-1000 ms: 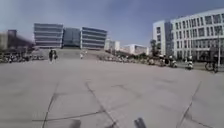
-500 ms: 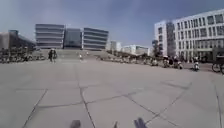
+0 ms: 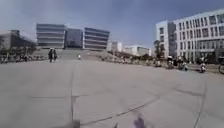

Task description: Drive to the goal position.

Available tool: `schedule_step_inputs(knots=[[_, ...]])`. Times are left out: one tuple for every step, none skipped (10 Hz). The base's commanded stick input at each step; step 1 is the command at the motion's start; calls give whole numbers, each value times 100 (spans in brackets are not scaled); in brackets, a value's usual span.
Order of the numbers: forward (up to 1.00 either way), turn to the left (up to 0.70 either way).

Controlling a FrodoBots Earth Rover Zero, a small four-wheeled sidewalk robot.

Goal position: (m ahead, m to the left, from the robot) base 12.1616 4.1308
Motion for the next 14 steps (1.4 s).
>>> schedule_step_inputs(knots=[[100,0],[100,0],[100,0],[100,0],[100,0],[100,0],[100,0],[100,0],[100,0],[100,0],[100,0],[100,0],[100,0],[100,0]])
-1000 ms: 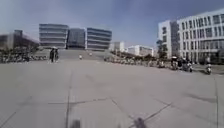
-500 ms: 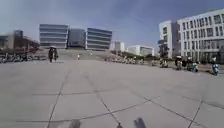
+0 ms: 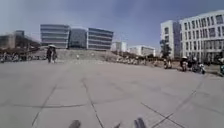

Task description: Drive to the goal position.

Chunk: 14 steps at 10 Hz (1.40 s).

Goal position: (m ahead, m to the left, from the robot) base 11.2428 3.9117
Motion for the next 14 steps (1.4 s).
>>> schedule_step_inputs(knots=[[100,0],[100,0],[100,0],[100,0],[100,0],[100,0],[100,0],[100,0],[100,0],[100,0],[100,0],[100,0],[100,0],[100,0]])
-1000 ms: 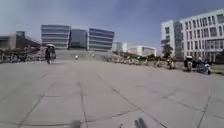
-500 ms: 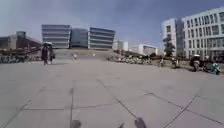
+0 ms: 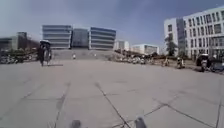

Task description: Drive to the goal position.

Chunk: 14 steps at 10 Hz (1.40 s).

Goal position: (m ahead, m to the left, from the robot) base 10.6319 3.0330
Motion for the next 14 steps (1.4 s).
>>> schedule_step_inputs(knots=[[100,0],[100,0],[100,0],[100,0],[100,0],[100,0],[100,0],[100,0],[100,0],[100,0],[100,0],[100,0],[100,0],[100,0]])
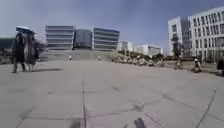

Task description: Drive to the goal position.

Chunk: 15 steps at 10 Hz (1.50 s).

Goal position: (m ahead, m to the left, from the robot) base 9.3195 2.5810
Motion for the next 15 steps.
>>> schedule_step_inputs(knots=[[100,0],[100,0],[100,0],[100,0],[100,0],[100,0],[100,0],[100,0],[100,0],[100,0],[100,0],[100,0],[100,0],[100,0],[100,12]])
